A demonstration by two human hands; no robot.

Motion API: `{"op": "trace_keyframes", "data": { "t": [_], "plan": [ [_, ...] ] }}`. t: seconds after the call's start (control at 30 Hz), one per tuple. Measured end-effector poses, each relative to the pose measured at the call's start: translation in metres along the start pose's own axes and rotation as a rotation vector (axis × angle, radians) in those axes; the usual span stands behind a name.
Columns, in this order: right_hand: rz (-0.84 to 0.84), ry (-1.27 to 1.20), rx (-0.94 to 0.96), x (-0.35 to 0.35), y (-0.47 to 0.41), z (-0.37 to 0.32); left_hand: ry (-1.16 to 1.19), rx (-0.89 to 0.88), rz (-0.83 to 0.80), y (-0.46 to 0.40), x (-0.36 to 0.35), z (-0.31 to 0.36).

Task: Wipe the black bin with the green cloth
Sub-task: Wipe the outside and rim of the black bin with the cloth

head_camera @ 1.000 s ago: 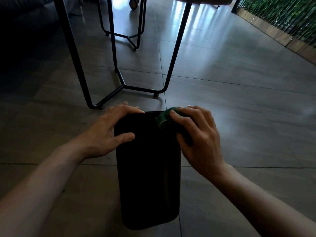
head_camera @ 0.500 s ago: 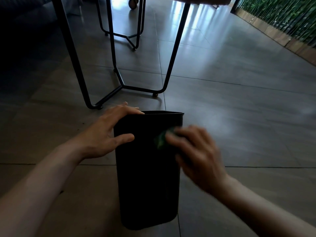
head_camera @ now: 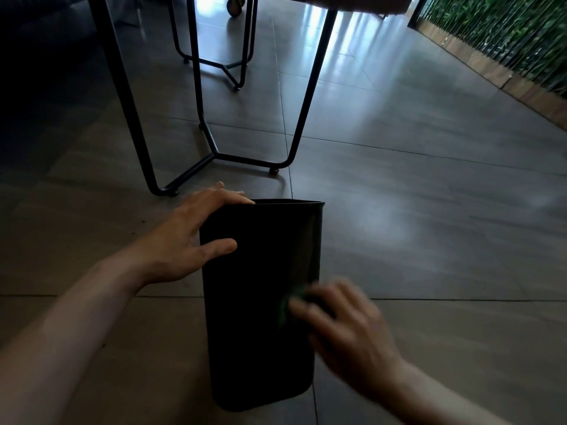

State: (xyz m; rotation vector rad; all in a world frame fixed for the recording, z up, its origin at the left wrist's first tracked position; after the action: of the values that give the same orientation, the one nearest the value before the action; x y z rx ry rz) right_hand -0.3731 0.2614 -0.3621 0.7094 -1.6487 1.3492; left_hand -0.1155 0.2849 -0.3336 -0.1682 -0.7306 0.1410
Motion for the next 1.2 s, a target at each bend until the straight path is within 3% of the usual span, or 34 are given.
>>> {"op": "trace_keyframes", "data": {
  "t": [0.1,0.2,0.37,0.47,0.57,0.7,0.77,0.83,0.97,1.03,1.1,1.2],
  "plan": [
    [0.237,-0.037,-0.24,0.037,-0.067,0.038,0.002,0.001,-0.004,0.001,0.001,0.001],
    [0.282,-0.029,-0.27,0.036,-0.083,0.036,0.013,0.005,0.005,0.002,0.002,0.003],
    [-0.018,0.099,0.221,-0.021,0.021,-0.042,0.005,0.009,0.012,0.002,0.001,0.006],
    [-0.121,0.11,0.311,-0.03,0.045,-0.051,0.009,0.008,0.003,0.002,-0.001,0.006],
    [-0.014,0.041,0.118,-0.006,0.0,-0.022,-0.003,0.008,0.01,0.002,0.001,0.003],
    [0.278,-0.019,-0.272,0.041,-0.074,0.035,-0.001,-0.004,-0.009,0.002,-0.001,0.004],
    [0.334,0.005,-0.322,0.042,-0.086,0.038,-0.006,-0.01,-0.003,0.002,0.0,0.004],
    [0.283,0.031,-0.204,0.025,-0.073,0.017,-0.018,-0.007,0.008,0.003,0.002,0.003],
    [0.002,0.122,0.283,-0.028,0.014,-0.053,-0.007,0.0,0.006,0.003,0.0,0.007],
    [-0.101,0.157,0.413,-0.037,0.042,-0.064,-0.002,-0.006,0.0,0.003,-0.002,0.009],
    [-0.084,0.118,0.362,-0.027,0.031,-0.052,0.004,0.0,0.004,0.003,-0.001,0.008],
    [0.148,-0.015,-0.026,0.011,-0.03,-0.001,0.002,-0.004,-0.009,0.003,-0.001,0.008]
  ]
}}
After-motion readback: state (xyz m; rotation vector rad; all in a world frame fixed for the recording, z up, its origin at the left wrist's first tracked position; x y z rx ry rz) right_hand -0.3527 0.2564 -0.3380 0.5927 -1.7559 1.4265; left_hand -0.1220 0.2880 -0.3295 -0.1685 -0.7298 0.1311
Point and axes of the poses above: each hand's wrist, its own y-axis away from the middle knuckle, its own x-axis out of the back of the hand, z = x × y, the point moved 7 cm from there along -y, towards the middle knuckle, and after that the axes turned 1 degree about -x, right-handed, at the moved point
